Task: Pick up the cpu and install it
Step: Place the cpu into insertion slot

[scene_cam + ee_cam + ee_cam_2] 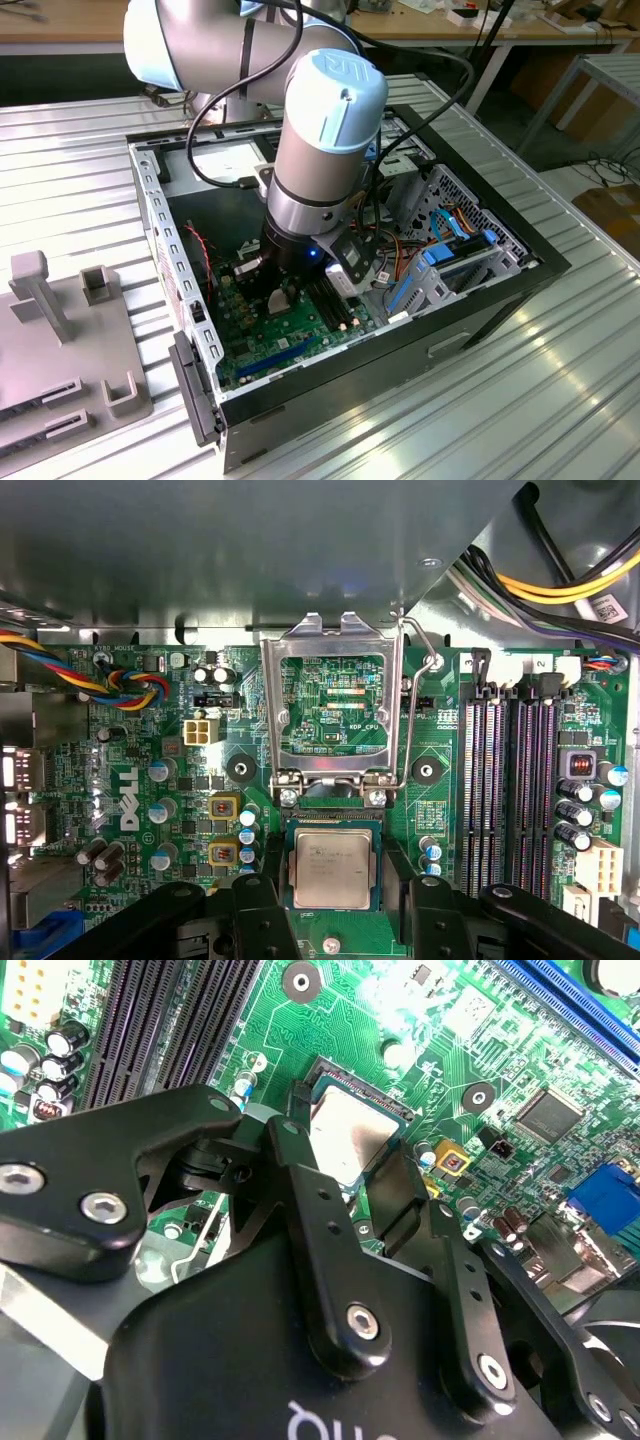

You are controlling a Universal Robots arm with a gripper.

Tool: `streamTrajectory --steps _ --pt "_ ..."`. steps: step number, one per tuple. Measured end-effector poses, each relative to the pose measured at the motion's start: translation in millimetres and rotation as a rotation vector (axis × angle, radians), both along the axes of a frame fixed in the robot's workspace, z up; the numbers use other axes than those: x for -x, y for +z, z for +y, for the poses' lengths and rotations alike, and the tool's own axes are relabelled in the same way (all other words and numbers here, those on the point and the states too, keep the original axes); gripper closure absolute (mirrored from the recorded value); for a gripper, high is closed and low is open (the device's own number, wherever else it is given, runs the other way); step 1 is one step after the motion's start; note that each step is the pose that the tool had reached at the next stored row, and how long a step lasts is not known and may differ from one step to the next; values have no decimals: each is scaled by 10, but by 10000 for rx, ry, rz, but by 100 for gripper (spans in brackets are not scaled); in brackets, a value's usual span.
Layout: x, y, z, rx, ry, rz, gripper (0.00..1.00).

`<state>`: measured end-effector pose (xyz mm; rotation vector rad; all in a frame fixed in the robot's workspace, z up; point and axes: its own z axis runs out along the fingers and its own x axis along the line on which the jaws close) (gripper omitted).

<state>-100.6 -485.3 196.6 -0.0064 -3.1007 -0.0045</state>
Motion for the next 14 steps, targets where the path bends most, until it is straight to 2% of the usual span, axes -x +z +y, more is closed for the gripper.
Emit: streamTrajectory --steps 1,2,3,14 --pt "1 1 0 1 -3 7 52" --pt "-7 -5 2 -13 3 -19 52" --pt "-8 -4 2 -7 4 -9 40" --pt "-50 0 0 1 2 -4 40"
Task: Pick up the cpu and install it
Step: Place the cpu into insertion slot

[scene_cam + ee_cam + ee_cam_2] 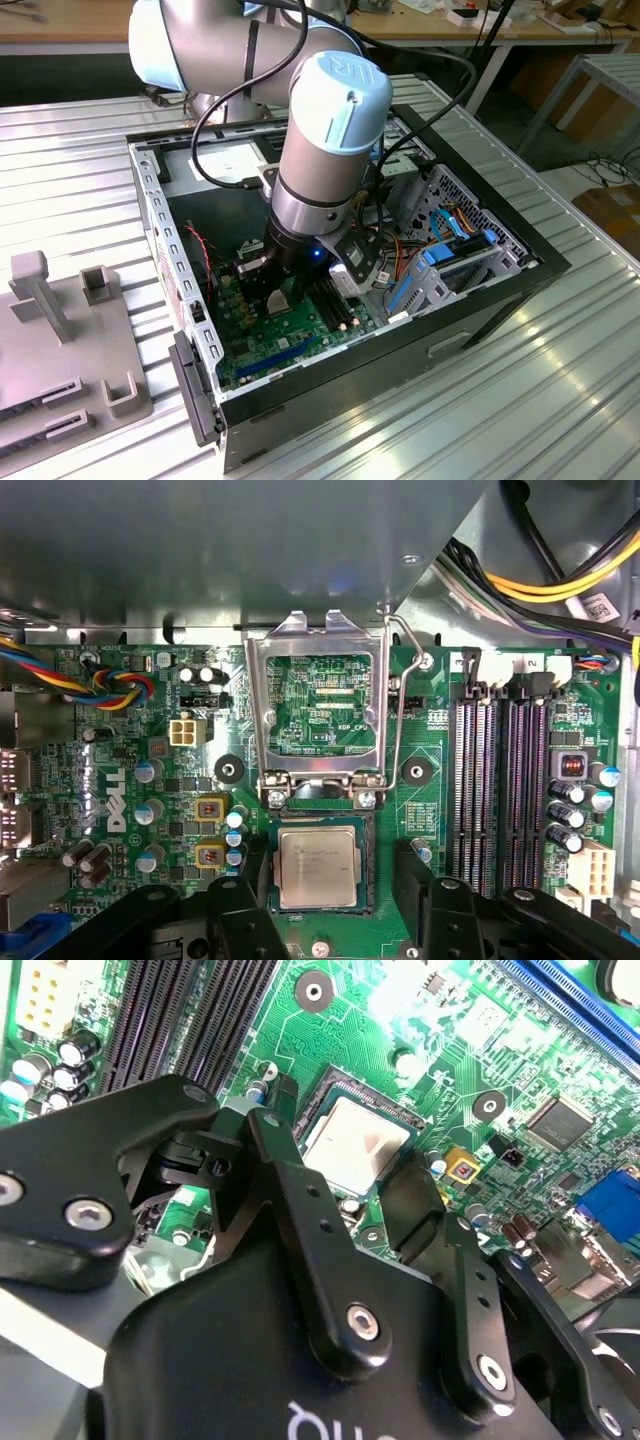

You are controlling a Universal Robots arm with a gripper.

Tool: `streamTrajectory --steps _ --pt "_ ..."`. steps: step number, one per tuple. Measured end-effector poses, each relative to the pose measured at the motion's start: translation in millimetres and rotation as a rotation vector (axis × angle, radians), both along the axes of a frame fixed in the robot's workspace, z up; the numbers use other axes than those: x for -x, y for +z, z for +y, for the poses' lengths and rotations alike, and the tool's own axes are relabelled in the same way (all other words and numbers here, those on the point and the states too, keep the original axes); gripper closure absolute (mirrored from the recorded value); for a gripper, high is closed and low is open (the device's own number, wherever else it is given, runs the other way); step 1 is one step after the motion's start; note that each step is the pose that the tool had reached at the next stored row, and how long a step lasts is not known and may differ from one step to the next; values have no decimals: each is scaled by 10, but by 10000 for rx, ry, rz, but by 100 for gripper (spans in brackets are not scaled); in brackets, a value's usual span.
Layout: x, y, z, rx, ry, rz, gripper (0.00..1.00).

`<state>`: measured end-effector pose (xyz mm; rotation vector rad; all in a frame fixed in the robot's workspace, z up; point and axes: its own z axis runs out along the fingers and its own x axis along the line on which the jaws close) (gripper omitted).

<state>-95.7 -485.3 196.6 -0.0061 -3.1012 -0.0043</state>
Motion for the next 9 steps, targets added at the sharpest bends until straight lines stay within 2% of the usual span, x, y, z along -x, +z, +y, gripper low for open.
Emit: streamTrajectory --steps 9 --pt "3 29 1 -16 0 -6 40"
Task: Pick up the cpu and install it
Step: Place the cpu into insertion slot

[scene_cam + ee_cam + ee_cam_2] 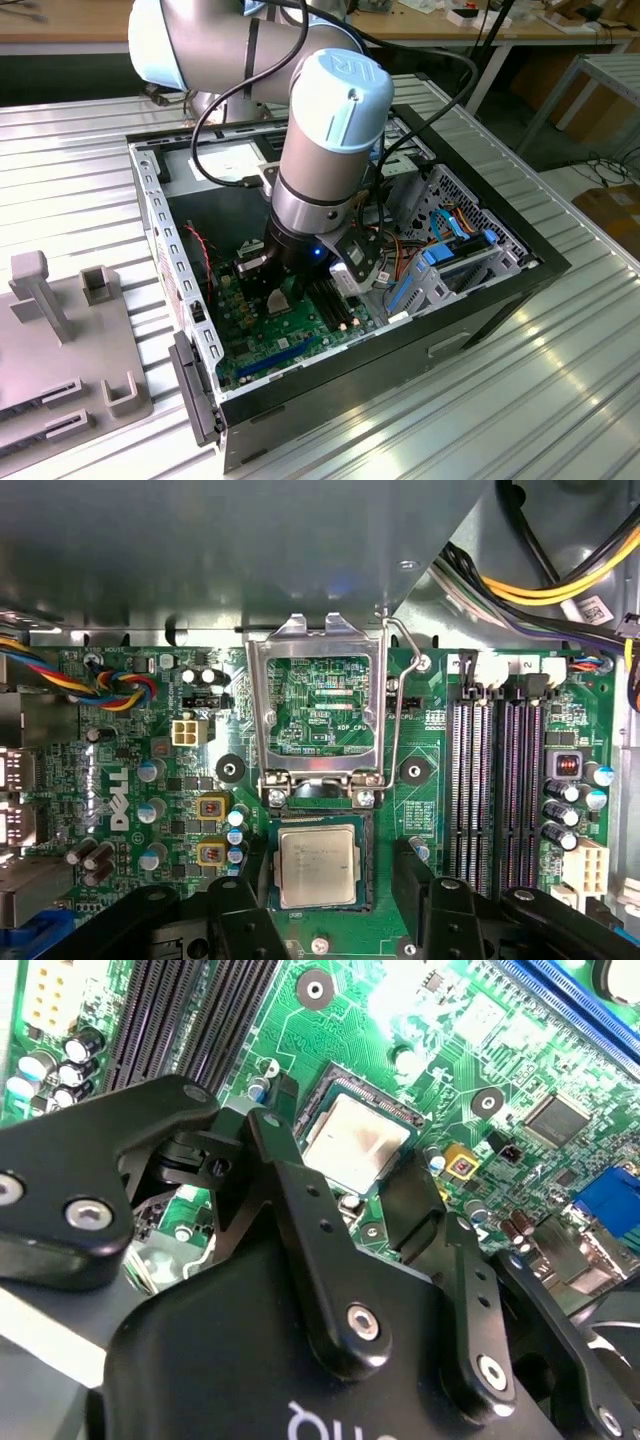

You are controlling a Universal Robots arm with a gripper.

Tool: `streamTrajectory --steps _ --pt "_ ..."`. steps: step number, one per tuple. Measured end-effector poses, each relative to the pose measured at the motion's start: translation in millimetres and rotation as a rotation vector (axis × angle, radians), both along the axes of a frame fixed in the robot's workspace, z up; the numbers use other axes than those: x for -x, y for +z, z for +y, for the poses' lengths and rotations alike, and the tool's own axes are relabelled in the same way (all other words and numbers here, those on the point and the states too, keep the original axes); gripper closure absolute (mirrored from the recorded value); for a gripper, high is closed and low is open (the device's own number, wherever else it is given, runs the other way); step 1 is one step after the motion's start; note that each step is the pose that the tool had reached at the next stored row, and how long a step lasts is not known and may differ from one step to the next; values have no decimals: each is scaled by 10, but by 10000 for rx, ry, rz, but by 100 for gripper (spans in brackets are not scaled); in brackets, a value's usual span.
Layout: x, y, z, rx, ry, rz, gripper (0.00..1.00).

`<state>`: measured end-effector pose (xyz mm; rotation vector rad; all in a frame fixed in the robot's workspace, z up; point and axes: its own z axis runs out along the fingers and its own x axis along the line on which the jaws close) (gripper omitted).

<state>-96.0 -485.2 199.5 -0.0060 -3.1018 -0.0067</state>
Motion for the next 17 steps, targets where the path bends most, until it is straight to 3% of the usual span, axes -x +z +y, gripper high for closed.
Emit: streamTrajectory --steps 3,9,17 --pt "44 1 -1 -20 0 -16 40" --pt "52 1 10 -115 -2 -43 40" --pt "51 0 101 -150 -1 -46 40"
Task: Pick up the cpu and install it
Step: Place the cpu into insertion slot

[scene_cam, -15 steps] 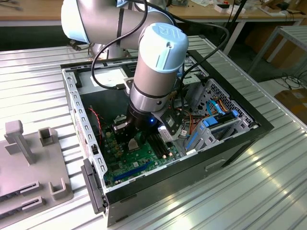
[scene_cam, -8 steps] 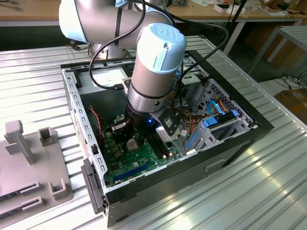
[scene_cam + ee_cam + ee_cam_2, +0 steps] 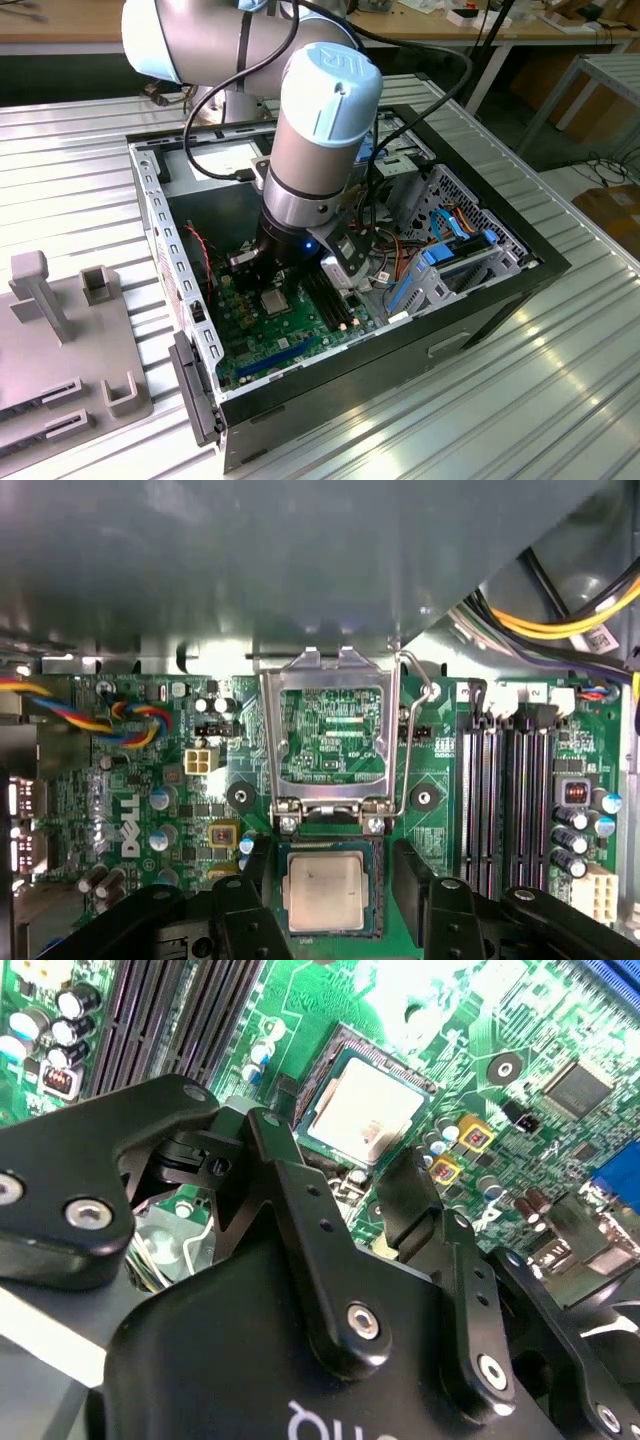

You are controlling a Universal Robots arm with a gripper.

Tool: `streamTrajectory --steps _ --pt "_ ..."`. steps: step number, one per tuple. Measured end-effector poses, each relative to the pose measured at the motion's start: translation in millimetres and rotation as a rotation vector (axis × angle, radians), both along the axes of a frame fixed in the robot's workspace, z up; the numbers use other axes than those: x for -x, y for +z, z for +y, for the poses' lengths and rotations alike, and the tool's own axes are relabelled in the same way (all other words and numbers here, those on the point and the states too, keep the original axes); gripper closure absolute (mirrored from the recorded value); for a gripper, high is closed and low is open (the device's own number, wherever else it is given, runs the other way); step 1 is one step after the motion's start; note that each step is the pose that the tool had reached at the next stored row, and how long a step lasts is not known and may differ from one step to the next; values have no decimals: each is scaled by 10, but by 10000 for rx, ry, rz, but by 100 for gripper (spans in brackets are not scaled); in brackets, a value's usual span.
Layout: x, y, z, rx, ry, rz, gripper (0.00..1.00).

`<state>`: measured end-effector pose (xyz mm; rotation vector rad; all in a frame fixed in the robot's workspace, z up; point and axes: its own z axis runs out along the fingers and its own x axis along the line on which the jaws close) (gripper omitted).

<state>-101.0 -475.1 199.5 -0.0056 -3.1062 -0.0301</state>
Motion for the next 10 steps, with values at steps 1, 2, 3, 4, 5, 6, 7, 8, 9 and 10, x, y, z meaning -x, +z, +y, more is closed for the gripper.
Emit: streamTrajectory --steps 1,2,3,4,5,6,7,8,9,10 --pt "0 -1 2 0 2 0 40" --pt "-2 -2 3 -1 0 1 40" --pt "-8 -4 3 -1 0 0 40" --pt "-15 -6 4 -3 -1 0 40" --pt "-28 -7 3 -4 -2 -1 40" --pt "-38 -8 3 -2 -3 0 40" --pt "-48 -9 3 -1 -5 1 40" --pt "-51 -9 2 1 -6 2 40" --pt "-51 -10 3 1 -8 1 40" --pt "-52 -11 3 -1 -6 0 40"
